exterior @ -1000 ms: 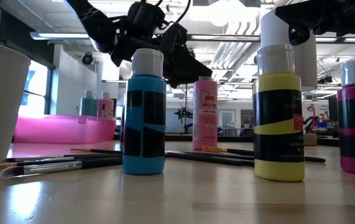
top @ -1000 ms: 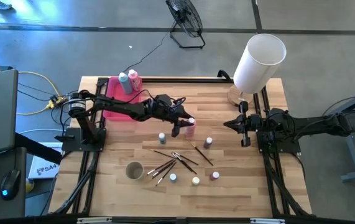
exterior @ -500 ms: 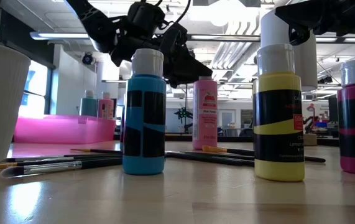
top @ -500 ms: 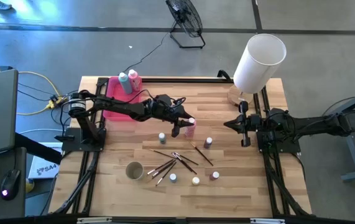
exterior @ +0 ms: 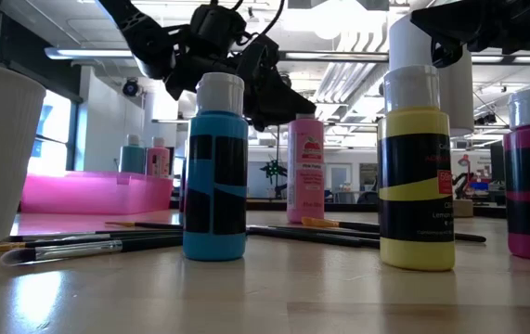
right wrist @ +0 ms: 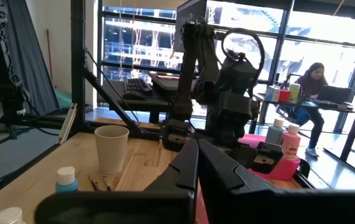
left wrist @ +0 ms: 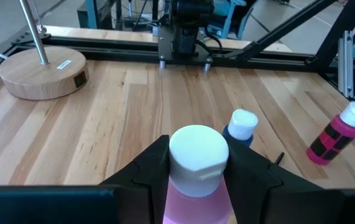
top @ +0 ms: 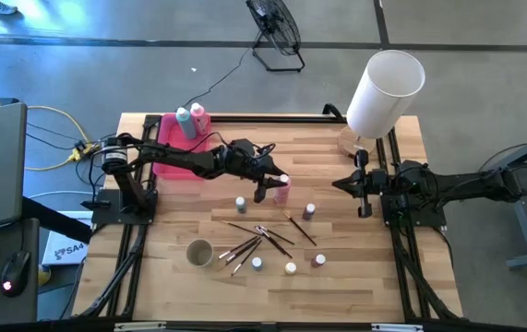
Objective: Pick & Place Paint Supplies
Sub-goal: Put the big pink paint bottle into the pink bin
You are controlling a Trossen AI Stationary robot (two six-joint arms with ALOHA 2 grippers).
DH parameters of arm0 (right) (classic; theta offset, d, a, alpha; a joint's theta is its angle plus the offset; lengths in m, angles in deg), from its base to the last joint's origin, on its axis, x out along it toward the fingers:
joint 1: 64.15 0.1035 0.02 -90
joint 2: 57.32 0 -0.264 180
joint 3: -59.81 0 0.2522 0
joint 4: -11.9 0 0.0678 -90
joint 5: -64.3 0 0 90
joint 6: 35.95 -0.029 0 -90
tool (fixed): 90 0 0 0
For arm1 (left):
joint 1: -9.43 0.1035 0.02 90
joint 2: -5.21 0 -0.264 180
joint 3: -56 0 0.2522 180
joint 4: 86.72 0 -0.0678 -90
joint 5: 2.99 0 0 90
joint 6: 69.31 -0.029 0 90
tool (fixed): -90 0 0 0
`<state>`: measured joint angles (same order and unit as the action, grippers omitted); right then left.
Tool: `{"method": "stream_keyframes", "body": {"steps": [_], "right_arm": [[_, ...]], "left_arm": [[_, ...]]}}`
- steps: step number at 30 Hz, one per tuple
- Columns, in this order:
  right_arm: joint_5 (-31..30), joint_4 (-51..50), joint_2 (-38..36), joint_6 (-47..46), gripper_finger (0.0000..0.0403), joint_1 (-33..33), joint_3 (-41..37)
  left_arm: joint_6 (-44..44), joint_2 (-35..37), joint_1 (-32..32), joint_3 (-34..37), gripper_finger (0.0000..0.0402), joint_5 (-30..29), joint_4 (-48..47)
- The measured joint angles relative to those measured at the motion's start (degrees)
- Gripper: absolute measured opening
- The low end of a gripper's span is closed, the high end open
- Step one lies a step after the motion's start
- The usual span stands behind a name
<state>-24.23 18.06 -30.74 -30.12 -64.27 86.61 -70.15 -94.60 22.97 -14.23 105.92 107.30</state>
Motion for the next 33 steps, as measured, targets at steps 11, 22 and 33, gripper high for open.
{"method": "stream_keyframes", "body": {"steps": [11, 22, 33], "right_arm": [[0.2, 0.0, 0.0, 0.0, 0.0003, 0.0, 0.0], [0.2, 0.0, 0.0, 0.0, 0.0003, 0.0, 0.0], [0.2, 0.0, 0.0, 0.0, 0.0003, 0.0, 0.0]], "left_arm": [[0.7, 2.7, 6.8, 0.0, 0.0123, 3.5, -2.9], [-4.6, 15.8, 11.2, 0.0, 0.0122, -1.9, -18.4], [-6.8, 36.7, 15.3, 0.0, 0.0122, -15.4, -37.0]]}}
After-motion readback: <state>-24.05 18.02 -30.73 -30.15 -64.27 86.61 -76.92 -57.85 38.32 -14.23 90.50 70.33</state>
